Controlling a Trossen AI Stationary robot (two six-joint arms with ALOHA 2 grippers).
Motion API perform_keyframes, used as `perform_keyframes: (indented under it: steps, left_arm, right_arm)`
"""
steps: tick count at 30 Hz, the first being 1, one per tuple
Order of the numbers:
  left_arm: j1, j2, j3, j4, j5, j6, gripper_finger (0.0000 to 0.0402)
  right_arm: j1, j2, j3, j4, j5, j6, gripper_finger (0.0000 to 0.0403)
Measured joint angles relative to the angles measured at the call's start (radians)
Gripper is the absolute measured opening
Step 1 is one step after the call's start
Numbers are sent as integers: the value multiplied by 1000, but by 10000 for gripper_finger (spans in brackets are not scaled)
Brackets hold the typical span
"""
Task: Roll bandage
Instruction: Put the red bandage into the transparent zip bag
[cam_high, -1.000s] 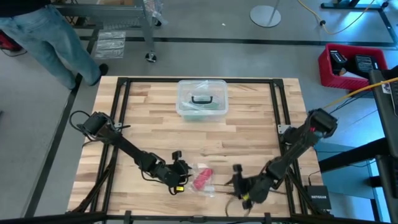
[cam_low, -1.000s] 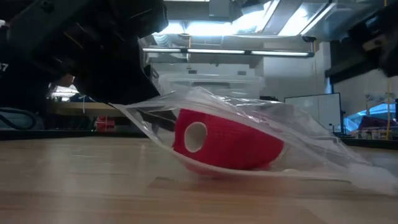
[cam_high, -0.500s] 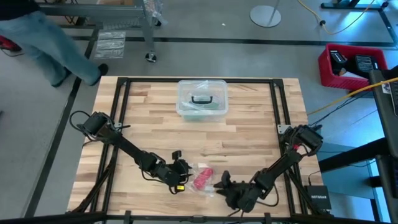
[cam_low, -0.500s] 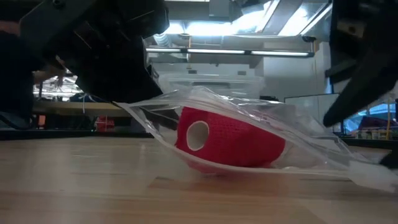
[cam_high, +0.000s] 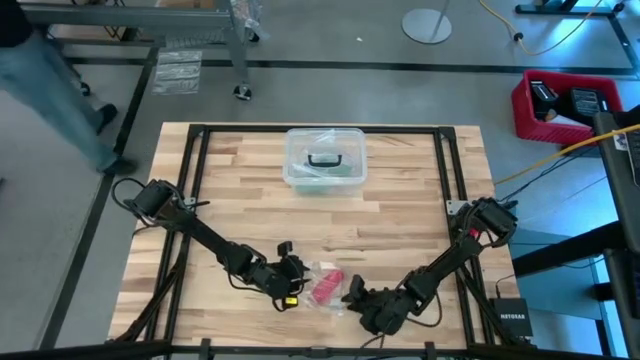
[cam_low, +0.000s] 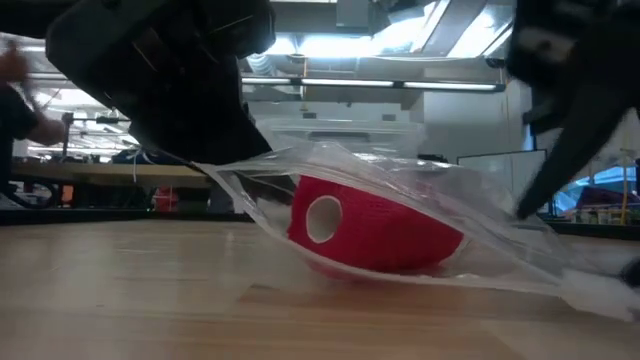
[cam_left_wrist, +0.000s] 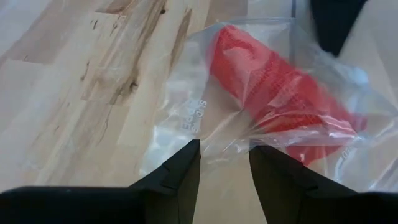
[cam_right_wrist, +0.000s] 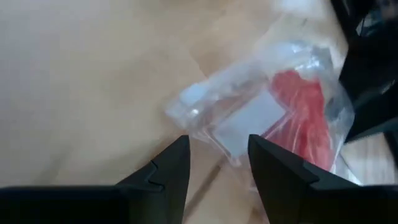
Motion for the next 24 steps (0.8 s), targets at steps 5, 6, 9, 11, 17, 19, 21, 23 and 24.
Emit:
perform_keyframes:
  steps: [5,6,9,11,17,19,21,23,24]
  left_arm:
    - [0,0,0,13,0,0,130]
    - [0,0,0,12,0,0,130]
    - [0,0,0,12,0,-2,130]
    - [0,0,0,12,0,-3,130]
    - [0,0,0,12,0,-2,130]
    - [-1,0,0,12,0,-1,130]
    - [-1,0,0,11,0,0,130]
    - [-1,0,0,11,1,-1,130]
    - [-1,0,0,11,1,-3,130]
  right_arm:
    - [-57,1,0,-1,-78,-53,166]
    - [-67,2,-1,-1,-81,-61,166]
    - [-91,2,-2,3,-110,-82,166]
    - [-97,2,-2,20,-119,-85,166]
    - [-88,2,-2,75,-194,-57,166]
    - [-82,4,11,57,-217,13,165]
    - [-83,2,37,16,-230,149,165]
    - [-83,-9,68,-59,-246,303,165]
    - [-82,-15,87,-100,-257,383,165]
